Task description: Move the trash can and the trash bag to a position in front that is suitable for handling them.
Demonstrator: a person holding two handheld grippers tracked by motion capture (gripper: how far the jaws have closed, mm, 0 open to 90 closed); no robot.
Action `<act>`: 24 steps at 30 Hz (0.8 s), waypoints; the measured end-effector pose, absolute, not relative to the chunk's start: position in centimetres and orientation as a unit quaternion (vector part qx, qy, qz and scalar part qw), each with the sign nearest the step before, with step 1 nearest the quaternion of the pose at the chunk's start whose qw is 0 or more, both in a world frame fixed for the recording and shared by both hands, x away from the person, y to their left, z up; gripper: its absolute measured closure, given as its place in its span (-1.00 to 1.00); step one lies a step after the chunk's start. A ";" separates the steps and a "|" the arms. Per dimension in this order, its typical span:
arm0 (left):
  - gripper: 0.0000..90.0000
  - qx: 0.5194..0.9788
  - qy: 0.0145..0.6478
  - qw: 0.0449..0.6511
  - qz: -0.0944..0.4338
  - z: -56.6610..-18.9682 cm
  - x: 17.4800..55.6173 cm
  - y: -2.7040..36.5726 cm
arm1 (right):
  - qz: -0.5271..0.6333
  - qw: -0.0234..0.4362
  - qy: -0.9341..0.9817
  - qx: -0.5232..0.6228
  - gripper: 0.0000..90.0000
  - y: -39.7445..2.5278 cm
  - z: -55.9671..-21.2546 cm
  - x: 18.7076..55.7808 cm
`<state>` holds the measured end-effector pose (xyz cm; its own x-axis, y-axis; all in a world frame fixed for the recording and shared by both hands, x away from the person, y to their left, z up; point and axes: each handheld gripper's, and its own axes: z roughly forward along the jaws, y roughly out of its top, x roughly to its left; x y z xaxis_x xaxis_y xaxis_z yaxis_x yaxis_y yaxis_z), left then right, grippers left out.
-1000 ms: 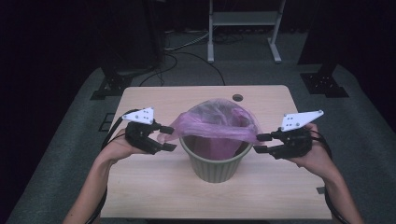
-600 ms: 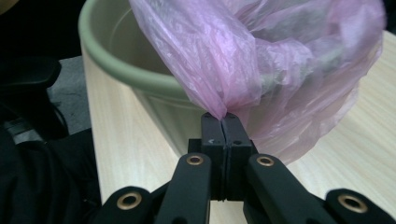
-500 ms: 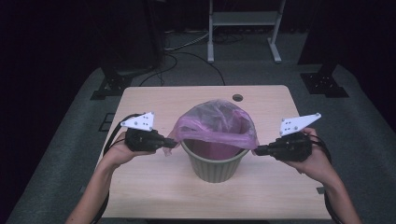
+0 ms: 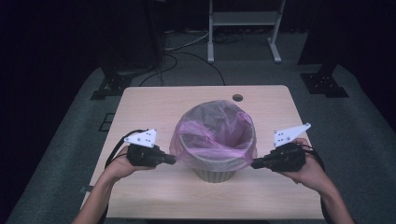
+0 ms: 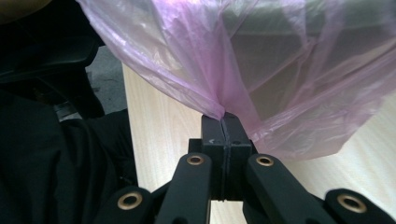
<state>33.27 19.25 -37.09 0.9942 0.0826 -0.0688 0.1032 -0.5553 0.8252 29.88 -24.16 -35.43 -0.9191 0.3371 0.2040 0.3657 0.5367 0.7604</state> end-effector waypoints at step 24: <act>0.37 0.892 0.093 0.441 -0.038 -39.8 33.2 20.8 | -0.433 0.015 -0.872 -0.228 0.45 -25.9 -37.7 29.5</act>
